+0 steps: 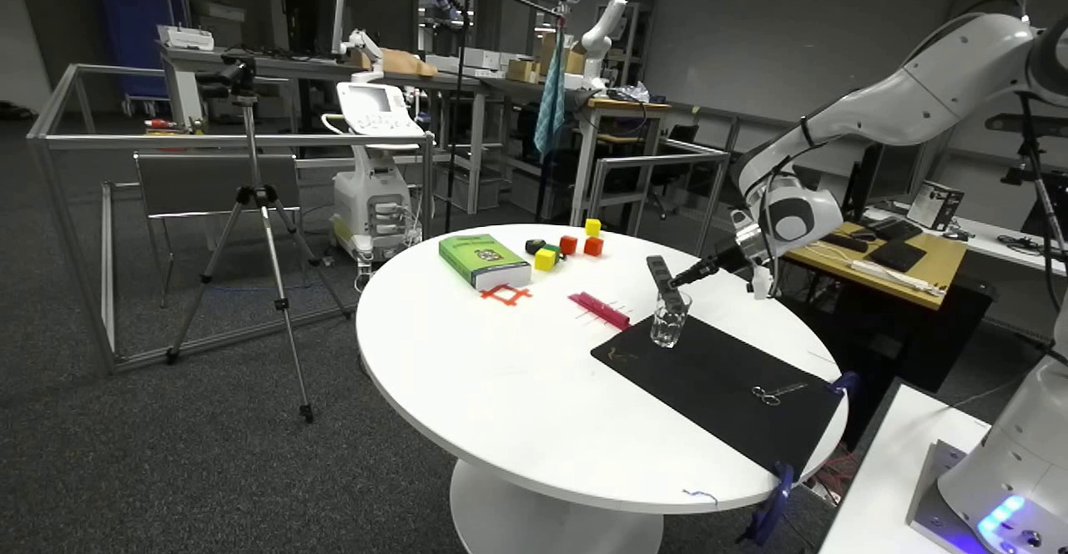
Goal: Lift the black object from the table and put it in the glass cup
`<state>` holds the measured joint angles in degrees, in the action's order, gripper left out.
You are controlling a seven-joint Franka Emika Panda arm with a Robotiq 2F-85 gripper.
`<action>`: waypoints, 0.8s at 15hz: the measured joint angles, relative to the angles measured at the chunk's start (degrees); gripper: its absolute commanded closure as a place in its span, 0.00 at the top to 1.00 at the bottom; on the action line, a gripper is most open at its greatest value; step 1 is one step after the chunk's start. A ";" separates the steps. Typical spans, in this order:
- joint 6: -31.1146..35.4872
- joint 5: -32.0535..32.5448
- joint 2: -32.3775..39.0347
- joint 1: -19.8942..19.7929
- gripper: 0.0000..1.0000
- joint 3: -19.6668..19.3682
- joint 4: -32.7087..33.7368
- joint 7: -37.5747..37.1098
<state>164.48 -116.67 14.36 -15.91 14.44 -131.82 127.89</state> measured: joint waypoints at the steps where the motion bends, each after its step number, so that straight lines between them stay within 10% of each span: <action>1: 0.00 -0.23 0.02 0.00 1.00 -0.05 0.00 0.76; 12: 0.00 -2.70 0.05 0.13 1.00 -0.07 0.00 4.31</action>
<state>164.48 -119.37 14.41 -15.78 14.37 -131.82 132.20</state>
